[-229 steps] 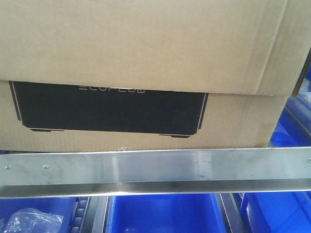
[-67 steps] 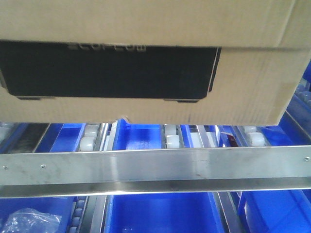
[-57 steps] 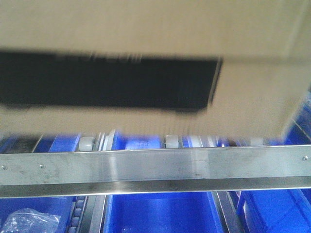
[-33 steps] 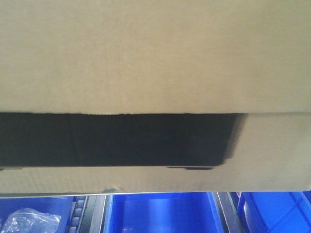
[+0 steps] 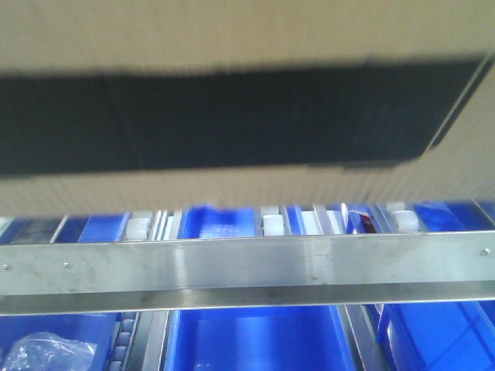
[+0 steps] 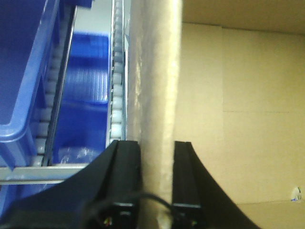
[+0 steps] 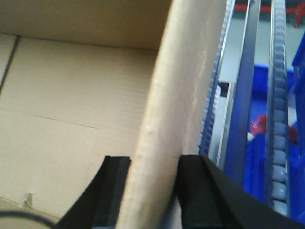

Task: Grab box from left shelf to table start
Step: 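Hold the box with both grippers and turn the base away from the shelf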

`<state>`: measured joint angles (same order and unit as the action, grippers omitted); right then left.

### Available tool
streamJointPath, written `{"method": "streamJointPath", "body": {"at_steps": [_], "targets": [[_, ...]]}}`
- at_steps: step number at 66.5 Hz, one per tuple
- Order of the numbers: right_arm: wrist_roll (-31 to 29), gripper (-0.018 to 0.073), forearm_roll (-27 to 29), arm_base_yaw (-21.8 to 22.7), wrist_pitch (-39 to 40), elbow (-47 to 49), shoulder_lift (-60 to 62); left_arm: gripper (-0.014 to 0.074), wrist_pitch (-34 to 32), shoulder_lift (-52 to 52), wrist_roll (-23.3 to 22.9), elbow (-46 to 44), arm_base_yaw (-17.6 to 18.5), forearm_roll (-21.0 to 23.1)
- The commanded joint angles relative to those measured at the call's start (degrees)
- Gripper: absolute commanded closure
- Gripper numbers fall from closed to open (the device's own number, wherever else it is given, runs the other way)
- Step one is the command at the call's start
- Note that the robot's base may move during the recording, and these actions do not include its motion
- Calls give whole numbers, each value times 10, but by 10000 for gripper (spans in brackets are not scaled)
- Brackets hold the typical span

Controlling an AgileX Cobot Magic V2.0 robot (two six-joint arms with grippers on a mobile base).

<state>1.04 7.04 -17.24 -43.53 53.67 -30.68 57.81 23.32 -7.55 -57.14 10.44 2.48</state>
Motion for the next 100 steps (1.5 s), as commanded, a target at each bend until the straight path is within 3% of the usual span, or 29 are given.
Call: {"method": "streamJointPath", "body": {"at_steps": [1, 100], "targets": [[-10, 501, 34, -5, 71, 19, 16, 689, -101, -15, -10, -22, 7, 74], [-10, 501, 34, -5, 70, 19, 25, 690, -100, -22, -10, -17, 7, 73]]}}
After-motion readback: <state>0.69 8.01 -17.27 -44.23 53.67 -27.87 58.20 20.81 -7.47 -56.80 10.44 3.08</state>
